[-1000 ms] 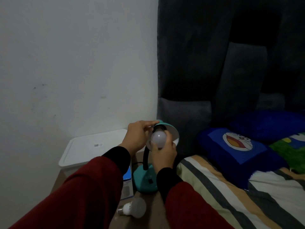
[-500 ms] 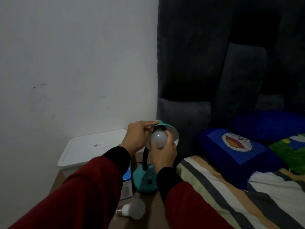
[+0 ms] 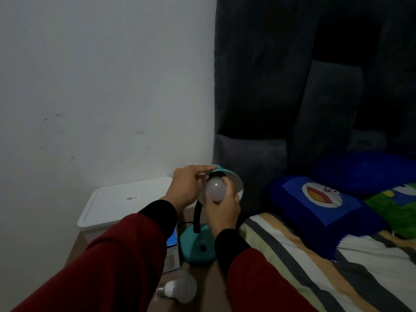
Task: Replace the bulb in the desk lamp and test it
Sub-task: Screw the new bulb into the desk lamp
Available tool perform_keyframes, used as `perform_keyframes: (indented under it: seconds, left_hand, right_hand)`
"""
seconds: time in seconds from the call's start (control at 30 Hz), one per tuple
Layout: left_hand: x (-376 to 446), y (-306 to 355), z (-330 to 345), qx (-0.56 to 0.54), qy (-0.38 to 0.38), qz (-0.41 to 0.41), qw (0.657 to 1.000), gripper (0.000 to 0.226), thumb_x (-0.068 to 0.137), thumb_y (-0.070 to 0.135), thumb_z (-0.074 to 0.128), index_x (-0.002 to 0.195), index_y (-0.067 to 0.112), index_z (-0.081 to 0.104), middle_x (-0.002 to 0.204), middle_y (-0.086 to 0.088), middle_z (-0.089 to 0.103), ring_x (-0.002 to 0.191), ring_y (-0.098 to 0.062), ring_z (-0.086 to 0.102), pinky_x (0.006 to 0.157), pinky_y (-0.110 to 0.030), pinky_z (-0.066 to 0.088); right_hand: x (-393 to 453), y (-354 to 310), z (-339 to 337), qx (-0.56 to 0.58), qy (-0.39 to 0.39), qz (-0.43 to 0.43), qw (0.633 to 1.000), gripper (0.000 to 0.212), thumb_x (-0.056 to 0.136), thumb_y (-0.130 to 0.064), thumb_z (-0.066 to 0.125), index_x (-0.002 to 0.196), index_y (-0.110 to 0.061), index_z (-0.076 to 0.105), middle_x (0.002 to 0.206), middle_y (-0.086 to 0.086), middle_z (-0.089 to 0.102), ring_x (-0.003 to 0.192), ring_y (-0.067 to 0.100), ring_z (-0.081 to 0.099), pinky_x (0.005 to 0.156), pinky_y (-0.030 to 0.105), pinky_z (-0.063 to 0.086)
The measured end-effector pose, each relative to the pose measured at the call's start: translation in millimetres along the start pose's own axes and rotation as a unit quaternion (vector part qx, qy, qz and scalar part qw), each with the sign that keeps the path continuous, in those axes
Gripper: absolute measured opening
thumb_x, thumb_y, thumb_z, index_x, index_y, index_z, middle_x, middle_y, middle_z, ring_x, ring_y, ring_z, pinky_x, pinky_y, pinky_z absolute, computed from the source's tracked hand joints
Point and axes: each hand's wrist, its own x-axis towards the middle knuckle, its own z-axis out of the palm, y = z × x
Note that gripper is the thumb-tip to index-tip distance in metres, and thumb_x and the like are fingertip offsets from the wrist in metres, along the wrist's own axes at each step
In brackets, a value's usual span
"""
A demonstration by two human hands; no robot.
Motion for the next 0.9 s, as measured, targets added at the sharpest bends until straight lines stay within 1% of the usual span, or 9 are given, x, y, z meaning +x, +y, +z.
perform_keyframes:
  seconds: [0.13,0.23,0.37,0.47,0.53,0.6,0.73,0.8,0.9]
  left_hand:
    - [0.2,-1.3,-0.6,0.000,0.002,-0.002,1.000,0.036,0.093,-0.002,0.050,0.122,0.015,0.064,0.127,-0.006,0.065,0.119,-0.014,0.057,0.083,0.010,0.021]
    - [0.4,-0.2,-0.4,-0.002,0.003,-0.001,1.000,0.036,0.093,-0.002,0.050,0.122,0.015,0.065,0.126,-0.007,0.065,0.113,-0.009,0.056,0.079,0.015,0.022]
    - [0.4,-1.8,0.9,-0.006,0.004,-0.006,1.000,0.037,0.093,-0.002,0.050,0.121,0.016,0.065,0.127,-0.006,0.065,0.119,-0.013,0.057,0.077,0.017,0.021]
    - [0.7,-1.4,0.5,-0.007,0.005,-0.006,1.000,0.036,0.093,-0.002,0.051,0.121,0.015,0.065,0.126,-0.007,0.065,0.110,-0.005,0.055,0.072,0.019,0.023]
    - [0.5,-0.2,1.0,-0.011,0.007,-0.004,1.000,0.035,0.093,-0.001,0.052,0.121,0.015,0.065,0.126,-0.006,0.065,0.113,-0.007,0.056,0.079,0.015,0.023]
    - [-0.4,0.4,0.5,-0.013,0.003,-0.005,1.000,0.035,0.093,0.000,0.052,0.121,0.015,0.065,0.126,-0.006,0.065,0.115,-0.010,0.057,0.082,0.012,0.023]
    - [0.0,-0.2,-1.4,-0.017,-0.002,-0.004,1.000,0.036,0.092,-0.003,0.052,0.121,0.013,0.065,0.125,-0.008,0.066,0.098,0.001,0.050,0.067,0.020,0.027]
    - [0.5,-0.3,0.3,-0.016,0.003,-0.003,1.000,0.035,0.092,-0.002,0.052,0.121,0.013,0.065,0.125,-0.007,0.066,0.100,0.000,0.051,0.070,0.020,0.025]
    - [0.8,-0.6,2.0,-0.019,0.002,-0.013,1.000,0.035,0.093,0.000,0.052,0.121,0.016,0.065,0.126,-0.006,0.066,0.114,-0.010,0.058,0.082,0.011,0.024]
  right_hand:
    - [1.5,-1.5,-1.1,0.018,0.005,0.032,0.999,0.072,0.086,-0.035,0.063,0.144,-0.024,0.022,0.145,0.014,0.040,0.126,0.029,0.050,0.099,0.035,0.047]
    - [1.7,-1.8,-2.2,-0.007,0.006,0.004,1.000,0.072,0.085,-0.023,0.067,0.144,-0.024,0.026,0.149,0.012,0.032,0.132,0.027,0.041,0.102,0.033,0.043]
    - [3.3,-0.9,-0.1,0.020,0.015,0.044,0.999,0.068,0.085,-0.038,0.065,0.140,-0.021,0.028,0.141,0.015,0.045,0.122,0.029,0.053,0.097,0.036,0.050]
    - [2.4,-2.7,-0.9,-0.007,0.014,0.014,1.000,0.078,0.082,-0.026,0.070,0.145,-0.022,0.023,0.149,0.013,0.032,0.133,0.029,0.041,0.104,0.036,0.043]
    - [2.1,-1.4,0.3,-0.012,0.013,0.010,1.000,0.067,0.085,-0.023,0.066,0.141,-0.023,0.029,0.145,0.015,0.039,0.128,0.029,0.047,0.099,0.034,0.046]
    - [2.5,-1.6,0.6,0.001,0.019,0.034,0.999,0.063,0.086,-0.034,0.063,0.139,-0.019,0.031,0.138,0.017,0.048,0.119,0.031,0.055,0.094,0.036,0.050]
    - [2.4,-3.2,1.6,-0.031,0.013,0.008,0.999,0.076,0.083,-0.029,0.067,0.144,-0.021,0.023,0.149,0.014,0.031,0.131,0.030,0.042,0.101,0.038,0.045]
    - [3.0,-0.4,3.8,-0.036,0.011,-0.003,0.999,0.066,0.085,-0.026,0.065,0.141,-0.023,0.031,0.145,0.014,0.039,0.128,0.029,0.046,0.101,0.038,0.046]
    - [4.1,-0.4,5.2,-0.001,0.021,0.025,0.999,0.061,0.085,-0.041,0.062,0.136,-0.019,0.038,0.134,0.016,0.052,0.117,0.029,0.055,0.095,0.039,0.051]
